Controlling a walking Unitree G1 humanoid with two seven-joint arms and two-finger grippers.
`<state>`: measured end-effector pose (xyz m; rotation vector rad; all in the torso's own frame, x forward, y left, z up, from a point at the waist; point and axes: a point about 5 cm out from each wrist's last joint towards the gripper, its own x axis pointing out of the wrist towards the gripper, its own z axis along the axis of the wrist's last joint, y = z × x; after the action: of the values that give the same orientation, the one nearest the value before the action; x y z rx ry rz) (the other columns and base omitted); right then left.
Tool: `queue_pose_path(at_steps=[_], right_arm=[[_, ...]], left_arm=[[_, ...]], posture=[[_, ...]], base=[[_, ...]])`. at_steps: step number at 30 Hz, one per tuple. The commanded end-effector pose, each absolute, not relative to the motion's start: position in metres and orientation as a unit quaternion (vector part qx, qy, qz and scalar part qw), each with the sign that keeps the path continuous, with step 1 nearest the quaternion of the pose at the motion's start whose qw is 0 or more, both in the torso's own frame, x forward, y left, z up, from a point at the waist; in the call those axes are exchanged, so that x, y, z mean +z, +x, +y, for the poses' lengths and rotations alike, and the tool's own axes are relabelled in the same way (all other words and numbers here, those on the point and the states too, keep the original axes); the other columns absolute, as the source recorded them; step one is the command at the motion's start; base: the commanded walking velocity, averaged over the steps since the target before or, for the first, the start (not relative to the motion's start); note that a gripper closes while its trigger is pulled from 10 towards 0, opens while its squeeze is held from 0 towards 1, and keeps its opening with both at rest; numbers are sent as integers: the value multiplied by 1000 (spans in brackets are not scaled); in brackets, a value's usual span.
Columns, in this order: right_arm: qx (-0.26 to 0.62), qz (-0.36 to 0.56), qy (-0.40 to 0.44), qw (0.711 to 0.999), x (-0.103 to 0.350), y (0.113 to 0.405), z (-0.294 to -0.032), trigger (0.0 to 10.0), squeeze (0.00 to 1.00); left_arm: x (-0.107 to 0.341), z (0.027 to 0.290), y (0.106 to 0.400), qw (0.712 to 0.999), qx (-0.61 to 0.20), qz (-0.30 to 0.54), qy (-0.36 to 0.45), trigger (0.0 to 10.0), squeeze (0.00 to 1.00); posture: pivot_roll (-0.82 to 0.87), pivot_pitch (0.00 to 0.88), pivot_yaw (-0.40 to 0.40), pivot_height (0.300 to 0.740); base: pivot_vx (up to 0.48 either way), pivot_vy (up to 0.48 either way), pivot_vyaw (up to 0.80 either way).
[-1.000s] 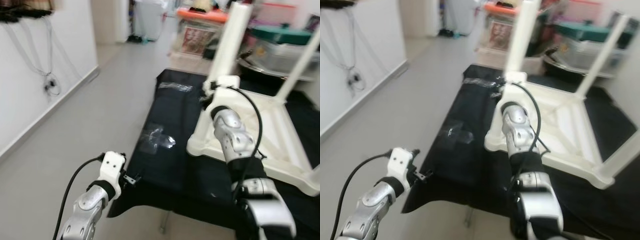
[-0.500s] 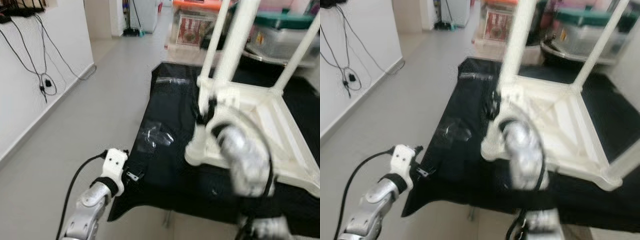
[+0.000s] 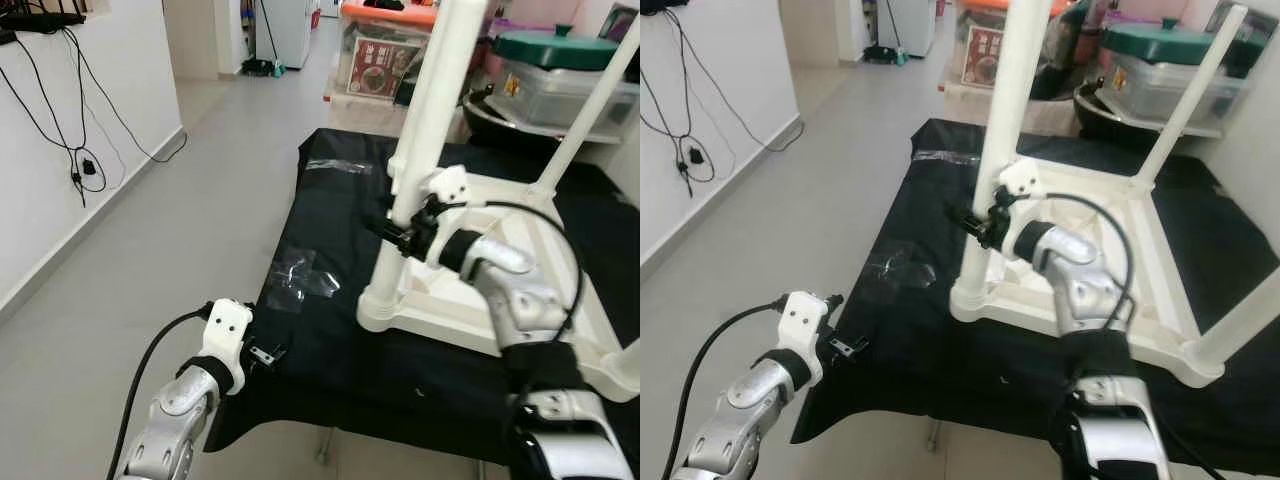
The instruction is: Building children table
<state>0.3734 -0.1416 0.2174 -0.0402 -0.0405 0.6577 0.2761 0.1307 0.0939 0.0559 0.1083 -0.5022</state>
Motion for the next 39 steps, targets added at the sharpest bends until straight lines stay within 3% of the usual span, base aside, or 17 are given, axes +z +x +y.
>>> queue_pose_path(at_steps=[1, 3, 7, 10, 11, 12, 14, 15, 17, 18, 20, 21, 27, 34, 35, 37, 39], right_arm=[[160, 65, -24, 985, 187, 386, -150, 0, 0], [-63, 121, -21, 990, 170, 387, -181, 0, 0], [-205, 137, -6, 969, 155, 363, -208, 0, 0], [-214, 132, -4, 968, 154, 359, -209, 0, 0], [-209, 128, -1, 970, 153, 352, -199, 3569, 0], [-182, 128, 4, 975, 153, 346, -184, 10000, 0], [-127, 121, 10, 984, 154, 342, -164, 10000, 0], [-55, 96, 25, 993, 159, 338, -144, 10000, 216], [-55, 96, 25, 993, 159, 338, -144, 10000, 216], [-24, 76, 17, 997, 166, 340, -145, 10000, 1000], [2, 64, 10, 998, 175, 343, -151, 10000, 1000], [57, 44, -3, 997, 189, 353, -163, 10000, 0], [221, -5, -36, 975, 224, 367, -190, 10000, 0], [339, -33, -55, 939, 234, 368, -178, 10000, 0], [345, -28, -37, 938, 230, 372, -167, 0, 0], [305, -9, -24, 952, 224, 381, -161, 0, 0], [175, 36, -16, 984, 212, 394, -166, 0, 0]], left_arm=[[91, 131, 274, 966, -249, 59, 23, 10000, 0], [91, 132, 273, 967, -248, 60, 23, 10000, 0], [89, 131, 271, 966, -251, 62, 23, 10000, 0], [89, 130, 272, 965, -253, 63, 23, 10000, 0], [89, 129, 272, 965, -255, 63, 22, 10000, 0], [89, 128, 273, 964, -258, 63, 22, 10000, 0], [89, 126, 274, 963, -260, 63, 21, 10000, 0], [90, 125, 275, 963, -261, 62, 19, 10000, 0], [90, 125, 275, 963, -261, 62, 19, 10000, 0], [90, 125, 275, 963, -262, 61, 18, 10000, 0], [90, 126, 274, 963, -261, 62, 17, 10000, 0], [89, 128, 274, 963, -260, 63, 16, 10000, 0], [88, 126, 275, 963, -261, 64, 11, 10000, 0], [90, 125, 277, 963, -263, 61, 12, 10000, 0], [91, 125, 277, 964, -260, 59, 10, 10000, 0], [92, 125, 277, 964, -258, 57, 10, 10000, 0], [92, 127, 275, 965, -256, 58, 11, 10000, 0]], posture=[[52, 0, -119, 740], [52, 0, -118, 740], [33, 0, -106, 740], [33, 0, -106, 740], [18, 0, -97, 740], [16, 0, -96, 740], [18, 0, -95, 740], [10, 0, -90, 740], [10, 0, -90, 740], [11, 0, -91, 740], [5, 0, -93, 740], [1, 0, -88, 740], [15, 0, -92, 740], [12, 0, -94, 740], [36, 0, -108, 740], [49, 0, -110, 740], [49, 0, -110, 740]], base=[[0, 0, 0], [0, 0, 0], [0, 0, 0], [0, 0, 0], [0, 0, 0], [0, 0, 0], [0, 0, 0], [0, 0, 0], [0, 0, 0], [0, 0, 0], [0, 0, 0], [0, 0, 0], [0, 0, 0], [0, 0, 0], [0, 0, 0], [0, 0, 0], [0, 0, 0]])
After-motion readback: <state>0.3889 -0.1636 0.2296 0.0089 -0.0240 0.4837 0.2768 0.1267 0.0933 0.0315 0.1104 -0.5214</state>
